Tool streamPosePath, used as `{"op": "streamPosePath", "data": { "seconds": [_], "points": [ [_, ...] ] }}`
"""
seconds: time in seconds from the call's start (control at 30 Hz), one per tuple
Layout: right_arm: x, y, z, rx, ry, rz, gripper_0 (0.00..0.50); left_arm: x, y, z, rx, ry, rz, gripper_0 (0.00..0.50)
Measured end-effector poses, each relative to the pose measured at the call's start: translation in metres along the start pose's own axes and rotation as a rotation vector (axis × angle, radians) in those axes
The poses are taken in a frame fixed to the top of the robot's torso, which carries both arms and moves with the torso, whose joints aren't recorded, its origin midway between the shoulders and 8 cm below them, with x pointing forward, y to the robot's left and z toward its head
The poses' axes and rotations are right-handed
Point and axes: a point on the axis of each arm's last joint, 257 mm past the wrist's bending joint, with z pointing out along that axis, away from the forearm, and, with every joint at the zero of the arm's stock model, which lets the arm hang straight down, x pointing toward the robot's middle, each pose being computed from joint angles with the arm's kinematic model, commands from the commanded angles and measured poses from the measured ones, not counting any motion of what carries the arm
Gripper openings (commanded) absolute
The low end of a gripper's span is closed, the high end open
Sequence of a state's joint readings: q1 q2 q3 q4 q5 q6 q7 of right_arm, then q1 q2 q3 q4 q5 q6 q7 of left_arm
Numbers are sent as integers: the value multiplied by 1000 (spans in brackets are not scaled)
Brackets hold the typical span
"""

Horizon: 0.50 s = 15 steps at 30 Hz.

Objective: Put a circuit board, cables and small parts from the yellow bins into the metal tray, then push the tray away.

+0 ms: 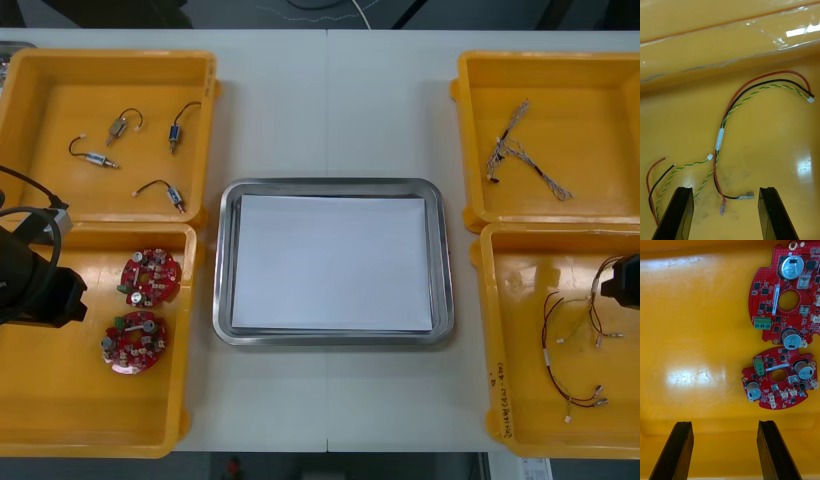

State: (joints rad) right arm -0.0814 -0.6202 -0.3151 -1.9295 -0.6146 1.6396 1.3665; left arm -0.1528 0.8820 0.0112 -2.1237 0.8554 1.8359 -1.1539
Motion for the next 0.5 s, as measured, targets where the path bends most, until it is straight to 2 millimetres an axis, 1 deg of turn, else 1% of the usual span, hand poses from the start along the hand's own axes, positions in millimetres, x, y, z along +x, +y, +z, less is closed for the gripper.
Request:
{"op": "streamPosePath", "data": {
  "seconds": [0.27, 0.5],
  "points": [
    [-2, 3, 18, -14, -15, 19, 500, -6, -9, 28, 14, -13, -9, 500],
    [1, 1, 30, -20, -11, 34, 500, 1, -19, 37, 21, 5, 15, 500]
  ]
}}
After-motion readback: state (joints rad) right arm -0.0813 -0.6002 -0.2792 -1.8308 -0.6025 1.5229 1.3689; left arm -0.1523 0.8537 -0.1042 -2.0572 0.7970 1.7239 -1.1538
